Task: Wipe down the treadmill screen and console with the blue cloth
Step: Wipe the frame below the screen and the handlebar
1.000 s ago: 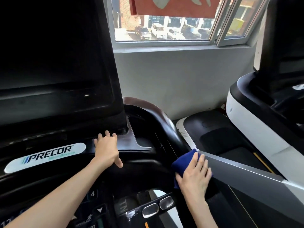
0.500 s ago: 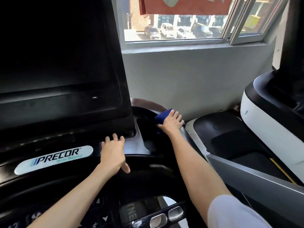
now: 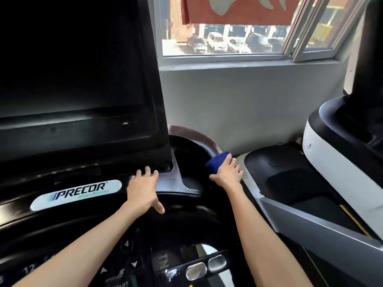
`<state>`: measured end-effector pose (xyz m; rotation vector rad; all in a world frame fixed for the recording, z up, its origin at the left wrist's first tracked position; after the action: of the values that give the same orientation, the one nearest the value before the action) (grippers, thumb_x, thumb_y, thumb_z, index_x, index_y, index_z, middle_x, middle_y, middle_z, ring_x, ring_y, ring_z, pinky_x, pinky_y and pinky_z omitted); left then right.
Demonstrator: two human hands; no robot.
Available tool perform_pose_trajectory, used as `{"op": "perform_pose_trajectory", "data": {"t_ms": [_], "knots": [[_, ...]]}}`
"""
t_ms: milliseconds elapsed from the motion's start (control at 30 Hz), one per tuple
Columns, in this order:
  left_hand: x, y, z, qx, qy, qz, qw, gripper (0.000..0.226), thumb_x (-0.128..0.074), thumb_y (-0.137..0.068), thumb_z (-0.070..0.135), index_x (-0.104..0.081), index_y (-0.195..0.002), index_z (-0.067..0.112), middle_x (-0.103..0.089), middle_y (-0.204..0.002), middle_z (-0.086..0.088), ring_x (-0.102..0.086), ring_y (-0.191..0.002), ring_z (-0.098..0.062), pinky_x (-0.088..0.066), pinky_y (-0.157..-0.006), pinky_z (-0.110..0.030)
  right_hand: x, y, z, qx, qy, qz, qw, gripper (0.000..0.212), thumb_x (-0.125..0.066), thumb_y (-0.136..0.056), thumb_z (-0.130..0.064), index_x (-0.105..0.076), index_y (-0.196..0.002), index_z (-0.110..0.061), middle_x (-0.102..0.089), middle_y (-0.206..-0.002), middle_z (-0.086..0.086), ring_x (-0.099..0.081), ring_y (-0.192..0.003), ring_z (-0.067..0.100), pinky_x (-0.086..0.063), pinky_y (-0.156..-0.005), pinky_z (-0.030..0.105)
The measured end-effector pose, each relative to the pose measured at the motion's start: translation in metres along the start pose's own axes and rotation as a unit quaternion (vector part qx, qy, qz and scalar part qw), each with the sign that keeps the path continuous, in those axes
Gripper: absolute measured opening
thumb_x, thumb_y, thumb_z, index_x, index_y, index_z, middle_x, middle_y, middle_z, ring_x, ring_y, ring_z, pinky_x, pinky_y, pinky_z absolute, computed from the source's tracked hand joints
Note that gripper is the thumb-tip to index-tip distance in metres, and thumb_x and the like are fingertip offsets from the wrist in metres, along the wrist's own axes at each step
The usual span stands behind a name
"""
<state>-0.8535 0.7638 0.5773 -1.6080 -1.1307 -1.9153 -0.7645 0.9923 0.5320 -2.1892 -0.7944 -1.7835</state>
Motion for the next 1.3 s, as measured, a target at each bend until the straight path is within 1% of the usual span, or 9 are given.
{"op": "perform_pose_trajectory", "data": {"t_ms": [233, 400, 667, 733, 833, 933, 1100, 1233, 1300], "knots": [[-0.004, 0.018, -0.004, -0.016, 0.003, 0.047, 0.999, 0.115, -0.08, -0.062, 0.051, -0.015, -0.149, 0.014, 0.0, -0.158, -0.012, 0.002, -0.146, -0.027, -0.005, -0.117, -0.047, -0.005, 0.098, 0.06, 0.001, 0.028, 0.03, 0.999, 0.11, -0.069, -0.077, -0.046, 0.006, -0.148, -0.007, -0.003, -0.156, 0.016, -0.011, -0.142, 0.032, -0.016, -0.113, 0.044], [-0.022, 0.055, 0.0, -0.066, -0.037, 0.163, 0.984, 0.073, -0.06, -0.088, 0.035, -0.024, -0.147, 0.013, -0.009, -0.158, -0.01, -0.01, -0.146, -0.024, -0.008, -0.118, -0.046, -0.011, 0.147, 0.092, 0.041, 0.049, 0.062, 0.996, 0.09, -0.061, -0.084, -0.046, -0.008, -0.147, -0.01, 0.002, -0.156, 0.016, -0.004, -0.143, 0.034, -0.01, -0.114, 0.044], [-0.034, 0.103, -0.05, -0.049, 0.06, 0.269, 0.96, 0.048, -0.051, -0.093, 0.037, -0.052, -0.133, 0.01, -0.046, -0.143, -0.009, -0.04, -0.134, -0.024, -0.017, -0.114, -0.048, -0.022, 0.189, 0.103, 0.08, -0.132, 0.15, 0.977, 0.059, -0.066, -0.086, -0.023, -0.043, -0.136, -0.001, -0.032, -0.149, 0.017, -0.025, -0.14, 0.036, -0.013, -0.114, 0.046], [-0.035, 0.118, -0.061, -0.046, 0.056, 0.273, 0.959, 0.056, -0.051, -0.091, 0.046, -0.05, -0.134, 0.011, -0.045, -0.144, -0.009, -0.04, -0.134, -0.024, -0.018, -0.114, -0.05, -0.037, 0.203, 0.094, 0.125, -0.149, 0.122, 0.973, 0.06, -0.067, -0.085, -0.024, -0.045, -0.136, -0.003, -0.036, -0.148, 0.014, -0.025, -0.141, 0.032, -0.009, -0.115, 0.042], [-0.038, 0.138, -0.074, -0.052, 0.005, 0.162, 0.986, 0.077, -0.033, -0.091, 0.063, -0.022, -0.149, 0.014, -0.02, -0.156, -0.006, -0.019, -0.144, -0.021, -0.007, -0.117, -0.047, -0.069, 0.232, 0.072, 0.135, -0.253, -0.016, 0.958, 0.061, -0.061, -0.09, -0.028, -0.036, -0.141, -0.007, -0.026, -0.153, 0.009, -0.009, -0.145, 0.024, 0.001, -0.115, 0.036], [-0.038, 0.152, -0.083, -0.077, -0.093, 0.082, 0.989, 0.099, -0.027, -0.082, 0.076, 0.004, -0.151, 0.011, 0.001, -0.159, -0.011, -0.001, -0.147, -0.025, 0.006, -0.116, -0.053, -0.086, 0.244, 0.049, 0.116, -0.286, -0.013, 0.951, 0.058, -0.055, -0.092, -0.034, -0.036, -0.141, -0.009, -0.024, -0.154, 0.005, -0.001, -0.146, 0.022, 0.005, -0.115, 0.036], [-0.035, 0.155, -0.08, -0.098, -0.151, 0.042, 0.983, 0.139, -0.052, -0.059, 0.085, 0.016, -0.146, 0.001, 0.014, -0.153, -0.025, 0.005, -0.145, -0.037, 0.004, -0.115, -0.054, -0.104, 0.284, -0.001, 0.276, -0.233, -0.029, 0.932, 0.093, -0.014, -0.073, -0.085, -0.035, -0.142, -0.025, -0.022, -0.147, -0.021, -0.001, -0.142, 0.005, 0.016, -0.11, 0.019], [-0.032, 0.156, -0.078, -0.103, -0.183, 0.026, 0.977, 0.147, -0.066, -0.055, 0.078, 0.019, -0.144, -0.003, 0.016, -0.152, -0.029, 0.004, -0.143, -0.042, -0.001, -0.116, -0.051, -0.094, 0.267, 0.04, 0.415, -0.109, -0.043, 0.902, 0.061, -0.045, -0.089, -0.043, -0.025, -0.145, -0.028, -0.016, -0.151, -0.019, -0.004, -0.143, 0.003, 0.003, -0.116, 0.02], [-0.032, 0.156, -0.077, -0.101, -0.184, 0.022, 0.977, 0.148, -0.067, -0.054, 0.076, 0.02, -0.143, -0.004, 0.018, -0.151, -0.03, 0.006, -0.143, -0.043, -0.001, -0.117, -0.05, -0.084, 0.247, 0.065, 0.395, -0.104, -0.047, 0.912, 0.059, -0.05, -0.091, -0.036, -0.028, -0.145, -0.026, -0.017, -0.15, -0.019, -0.008, -0.143, 0.003, -0.007, -0.119, 0.029]]}}
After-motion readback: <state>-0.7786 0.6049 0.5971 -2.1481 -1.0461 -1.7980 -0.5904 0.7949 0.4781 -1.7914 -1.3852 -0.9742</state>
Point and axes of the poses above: each hand's wrist, its own y-axis away from the middle knuckle, its own x-axis out of the back of the hand, z = x × y, the point moved 1 cm from there along -y, towards the middle knuckle
